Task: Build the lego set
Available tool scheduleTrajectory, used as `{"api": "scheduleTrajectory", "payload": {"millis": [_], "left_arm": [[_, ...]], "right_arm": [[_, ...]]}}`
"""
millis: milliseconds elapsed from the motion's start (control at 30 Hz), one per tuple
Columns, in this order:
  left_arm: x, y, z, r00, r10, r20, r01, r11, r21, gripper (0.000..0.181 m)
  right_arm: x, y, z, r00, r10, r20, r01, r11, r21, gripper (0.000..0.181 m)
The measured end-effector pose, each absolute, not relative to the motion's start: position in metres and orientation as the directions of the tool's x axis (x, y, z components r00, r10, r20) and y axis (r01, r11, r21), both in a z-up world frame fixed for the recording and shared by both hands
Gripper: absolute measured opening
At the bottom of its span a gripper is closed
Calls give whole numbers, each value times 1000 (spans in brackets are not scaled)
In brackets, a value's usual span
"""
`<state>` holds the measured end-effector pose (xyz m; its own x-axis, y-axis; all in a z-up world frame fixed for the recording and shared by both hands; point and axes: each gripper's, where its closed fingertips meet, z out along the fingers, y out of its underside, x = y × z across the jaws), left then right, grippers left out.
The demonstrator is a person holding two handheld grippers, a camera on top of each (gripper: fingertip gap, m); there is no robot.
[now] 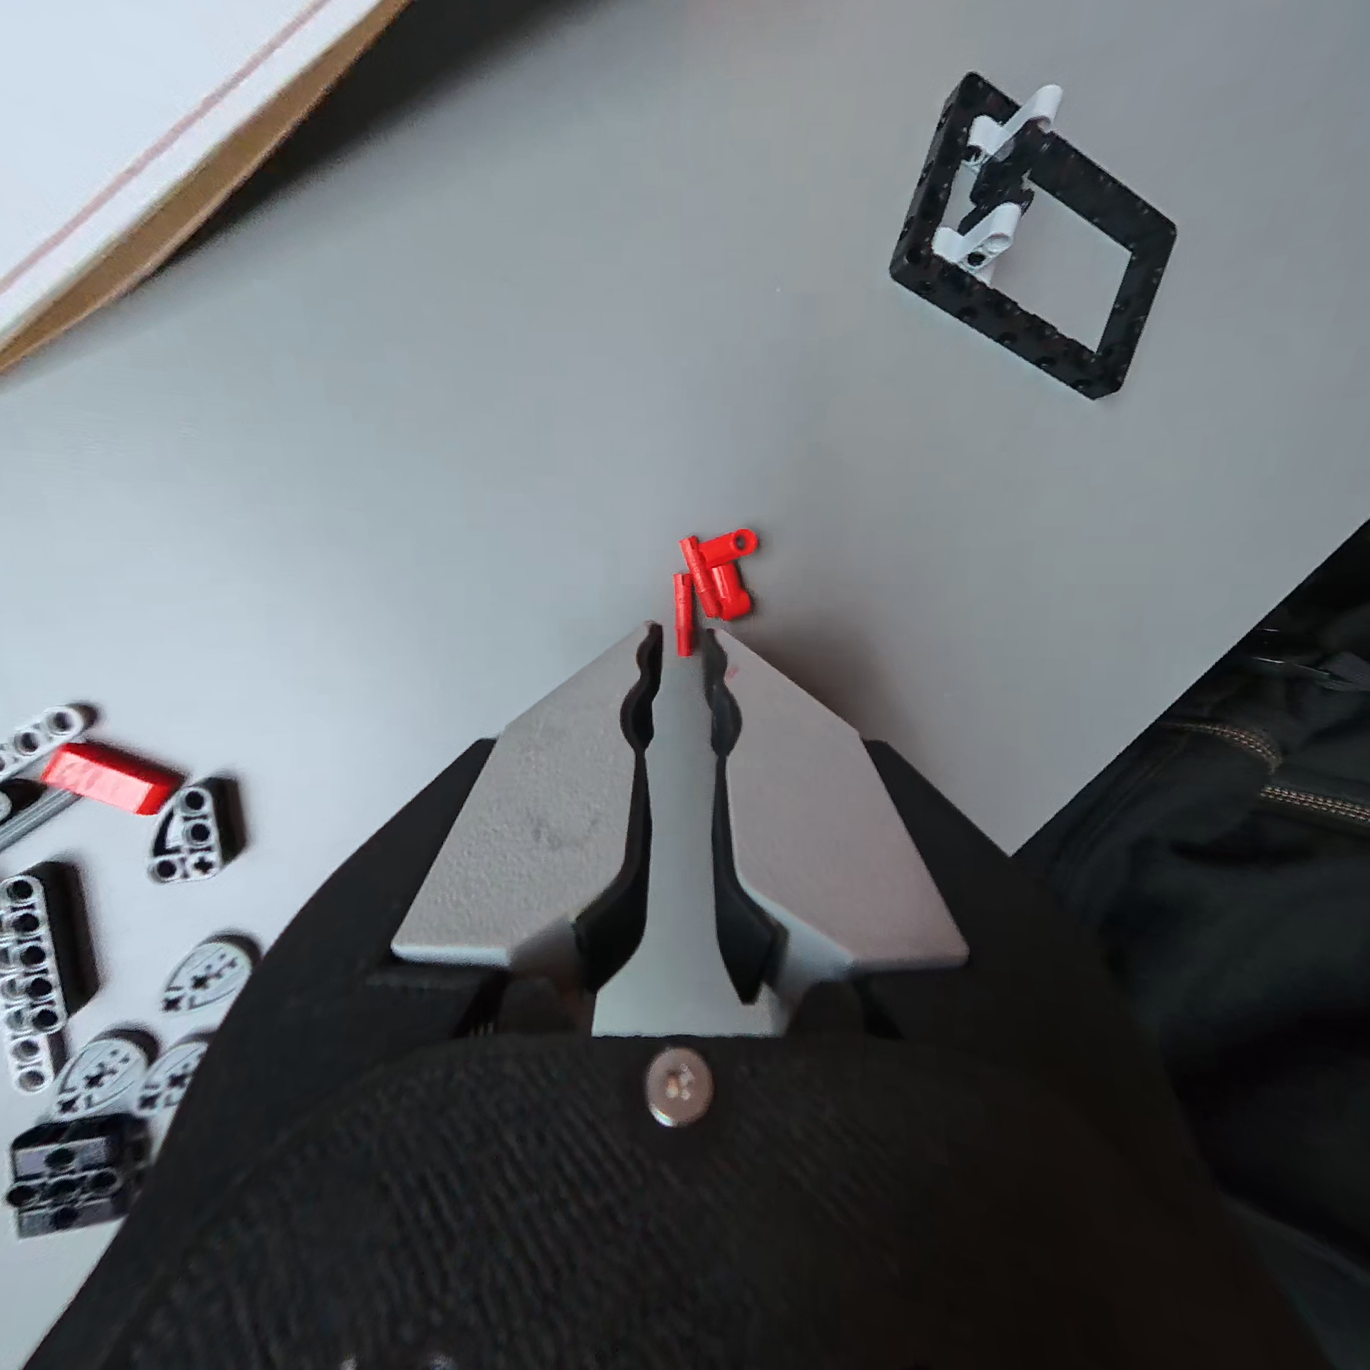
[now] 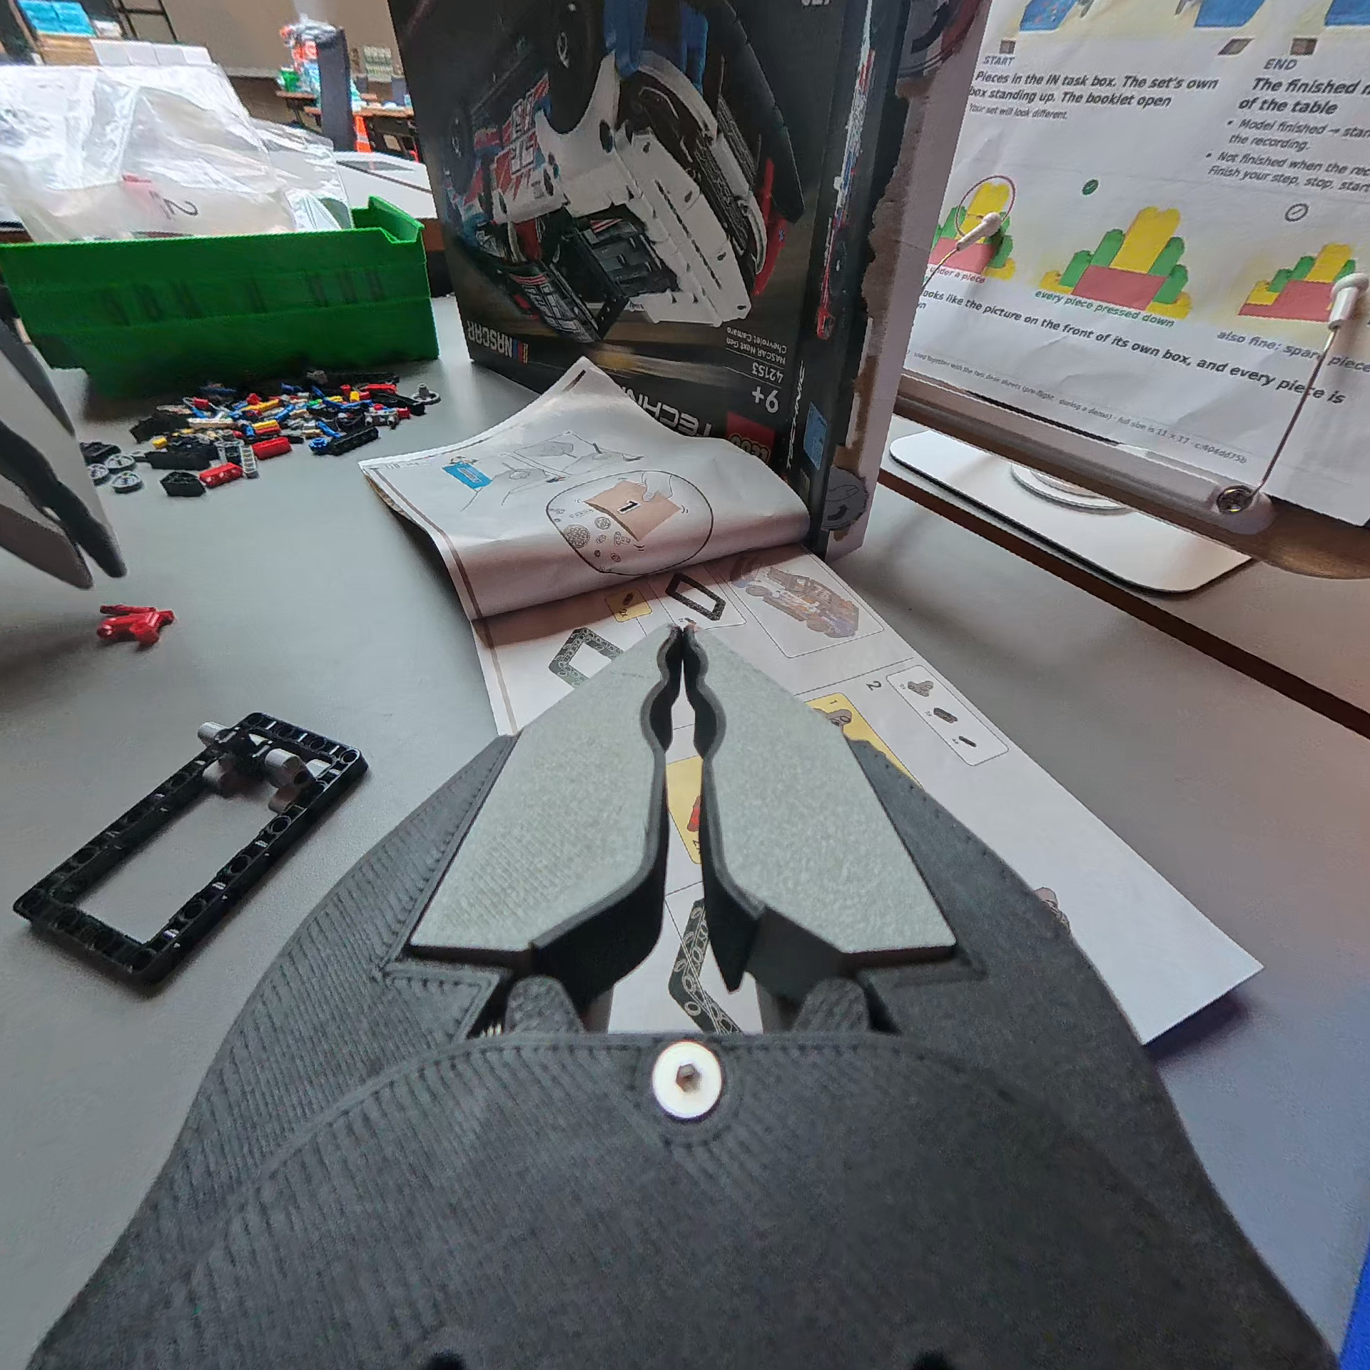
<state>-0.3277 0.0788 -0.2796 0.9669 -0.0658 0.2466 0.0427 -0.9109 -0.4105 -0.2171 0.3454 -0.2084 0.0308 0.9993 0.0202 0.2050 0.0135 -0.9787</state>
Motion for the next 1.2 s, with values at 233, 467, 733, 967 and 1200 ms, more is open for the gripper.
{"api": "scheduleTrajectory", "payload": {"millis": [233,467,733,967,1200], "left_arm": [[-355,102,-255,980,-136,143,-43,-855,-516,6],[-342,91,-278,921,-279,272,-113,-858,-501,13],[-327,104,-289,913,-341,222,-199,-849,-489,18],[-321,114,-293,909,-379,173,-263,-844,-467,17],[-328,134,-268,919,-373,128,-262,-820,-509,16]], "right_arm": [[-217,347,-209,37,999,25,209,16,-978,0],[-216,351,-212,45,999,9,213,-1,-977,0],[-220,347,-216,28,1000,5,231,-2,-973,0],[-218,349,-215,29,999,-14,224,-20,-974,0],[-218,346,-213,25,1000,5,223,-1,-975,0]]}}
